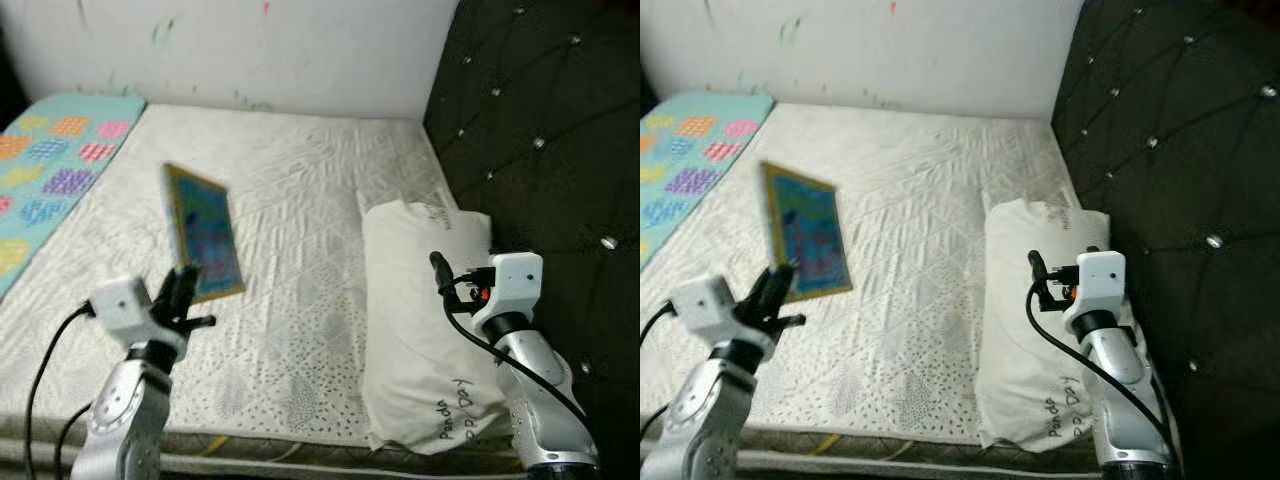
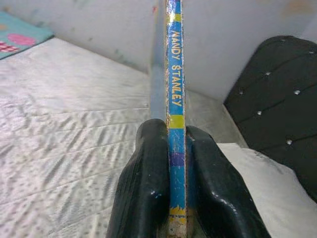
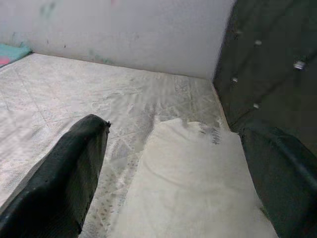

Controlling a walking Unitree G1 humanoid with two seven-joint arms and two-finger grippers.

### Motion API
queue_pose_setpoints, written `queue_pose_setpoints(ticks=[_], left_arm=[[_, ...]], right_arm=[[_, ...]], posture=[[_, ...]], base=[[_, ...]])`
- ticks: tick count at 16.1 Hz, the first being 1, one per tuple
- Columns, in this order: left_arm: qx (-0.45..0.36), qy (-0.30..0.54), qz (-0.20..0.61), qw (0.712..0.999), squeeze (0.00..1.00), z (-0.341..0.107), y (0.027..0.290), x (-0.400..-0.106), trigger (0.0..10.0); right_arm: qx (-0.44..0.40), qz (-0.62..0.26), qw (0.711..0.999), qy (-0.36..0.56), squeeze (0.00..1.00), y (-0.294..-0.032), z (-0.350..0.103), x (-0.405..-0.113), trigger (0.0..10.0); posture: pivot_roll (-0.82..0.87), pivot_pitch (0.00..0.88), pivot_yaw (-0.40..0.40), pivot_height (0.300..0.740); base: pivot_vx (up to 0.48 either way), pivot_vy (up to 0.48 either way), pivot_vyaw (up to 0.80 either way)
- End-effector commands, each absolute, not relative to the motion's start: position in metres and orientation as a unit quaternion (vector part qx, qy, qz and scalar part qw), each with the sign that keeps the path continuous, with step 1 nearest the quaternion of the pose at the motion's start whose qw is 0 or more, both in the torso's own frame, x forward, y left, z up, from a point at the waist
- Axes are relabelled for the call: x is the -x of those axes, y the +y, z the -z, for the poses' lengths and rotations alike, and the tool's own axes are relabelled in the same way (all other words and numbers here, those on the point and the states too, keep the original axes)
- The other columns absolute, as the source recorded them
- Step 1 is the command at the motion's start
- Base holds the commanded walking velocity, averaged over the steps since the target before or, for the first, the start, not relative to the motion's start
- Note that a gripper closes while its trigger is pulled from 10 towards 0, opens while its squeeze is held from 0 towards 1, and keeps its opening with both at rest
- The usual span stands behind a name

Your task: Clean up the room

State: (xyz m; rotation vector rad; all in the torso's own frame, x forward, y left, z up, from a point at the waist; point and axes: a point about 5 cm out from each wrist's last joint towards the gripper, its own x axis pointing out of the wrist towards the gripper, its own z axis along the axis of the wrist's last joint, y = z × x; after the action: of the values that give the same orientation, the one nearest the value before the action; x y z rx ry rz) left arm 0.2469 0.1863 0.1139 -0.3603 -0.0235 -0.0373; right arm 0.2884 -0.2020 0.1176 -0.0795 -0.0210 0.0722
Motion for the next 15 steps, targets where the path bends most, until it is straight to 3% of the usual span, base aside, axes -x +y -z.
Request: queue_pose_setpoints(ticks=[1,6,12,15], left_arm=[[0.178,-0.034,0.043,0.983,0.0,-0.125,0.176,-0.252,10.0],[0.181,-0.029,0.033,0.983,0.0,-0.122,0.176,-0.252,10.0],[0.26,0.068,-0.049,0.962,0.0,-0.1,0.188,-0.241,10.0],[0.244,0.104,-0.054,0.963,0.0,-0.092,0.192,-0.23,10.0]], right_arm=[[0.039,-0.027,0.999,-0.009,0.0,-0.208,-0.118,-0.288,10.0],[0.041,-0.03,0.999,-0.01,0.0,-0.207,-0.118,-0.288,10.0],[0.047,-0.028,0.998,-0.008,0.0,-0.211,-0.117,-0.282,10.0],[0.048,-0.027,0.998,-0.003,0.0,-0.213,-0.116,-0.284,10.0]], posture=[[-0.09,0.0,-0.003,0.74],[-0.09,0.0,-0.01,0.74],[-0.07,0.026,-0.024,0.74],[-0.06,0.046,-0.027,0.74]], base=[[0.0,0.0,-0.8],[0.0,0.0,-0.8],[0.0,0.0,0.0],[0.0,0.0,0.0]])
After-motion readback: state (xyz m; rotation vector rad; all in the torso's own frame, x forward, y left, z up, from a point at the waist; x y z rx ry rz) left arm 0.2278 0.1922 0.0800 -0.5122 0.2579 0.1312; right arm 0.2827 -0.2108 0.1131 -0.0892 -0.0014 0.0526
